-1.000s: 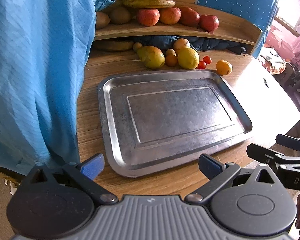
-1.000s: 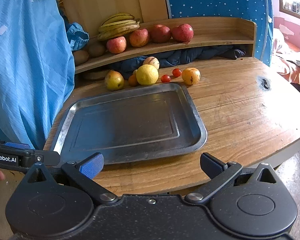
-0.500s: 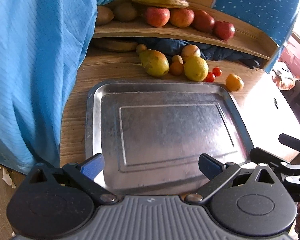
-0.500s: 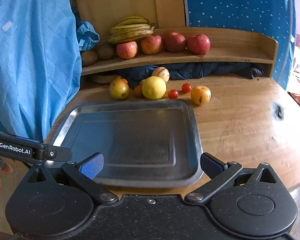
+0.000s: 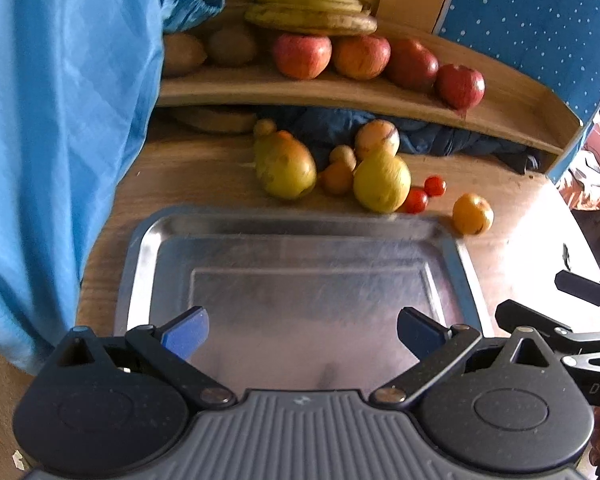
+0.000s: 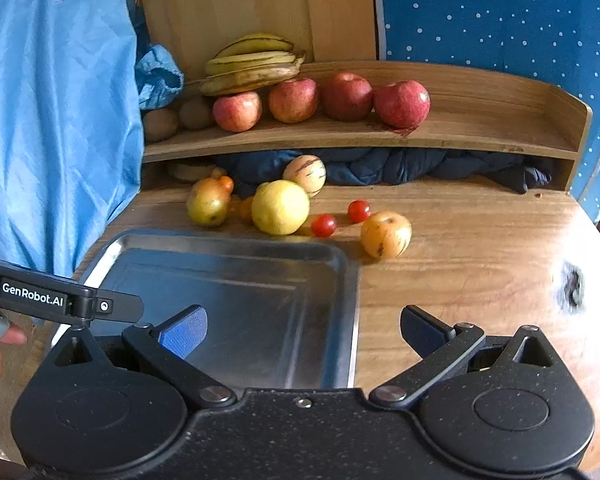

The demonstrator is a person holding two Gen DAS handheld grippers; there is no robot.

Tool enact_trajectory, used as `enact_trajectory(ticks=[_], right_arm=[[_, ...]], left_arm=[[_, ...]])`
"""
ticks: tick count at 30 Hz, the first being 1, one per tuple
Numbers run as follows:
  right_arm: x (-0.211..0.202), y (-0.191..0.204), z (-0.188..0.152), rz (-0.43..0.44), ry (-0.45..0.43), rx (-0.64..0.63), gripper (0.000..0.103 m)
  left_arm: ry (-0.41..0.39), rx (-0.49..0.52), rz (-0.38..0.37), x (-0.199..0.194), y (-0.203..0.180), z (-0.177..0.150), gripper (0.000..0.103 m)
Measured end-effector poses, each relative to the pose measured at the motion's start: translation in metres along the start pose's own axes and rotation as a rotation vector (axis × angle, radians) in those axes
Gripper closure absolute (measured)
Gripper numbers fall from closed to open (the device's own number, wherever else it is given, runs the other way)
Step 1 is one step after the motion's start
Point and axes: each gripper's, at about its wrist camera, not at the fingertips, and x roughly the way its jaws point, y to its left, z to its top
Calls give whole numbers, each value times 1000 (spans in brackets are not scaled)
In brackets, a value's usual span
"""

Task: Organize fruits
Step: 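Move both tools past the tray toward the loose fruits, then grasp the yellow lemon with the left tool while the right tool grasps the spotted orange apple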

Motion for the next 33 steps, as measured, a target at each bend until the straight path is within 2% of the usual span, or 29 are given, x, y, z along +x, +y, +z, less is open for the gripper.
enact_trajectory(ticks=[7,12,16,24,29,33], right_arm=[[15,-35,13,21,8,-5,1],[26,-44,17,23,34,-25,1],[33,-51,21,22,43,7,1],[44,-56,27,12,44,100,1],[55,-60,27,-23,53,162,2],[63,-64,26,-54,65,205,7]], left_arm=[[-20,29,18,8,-28,15,1],[-33,73,24,13,-41,36,1],[-36,129,6,19,-49,52,1],[24,260,3,46,-66,82,1],[70,284,4,66,-67,92,1],[84,274,-32,78,-66,99,4]])
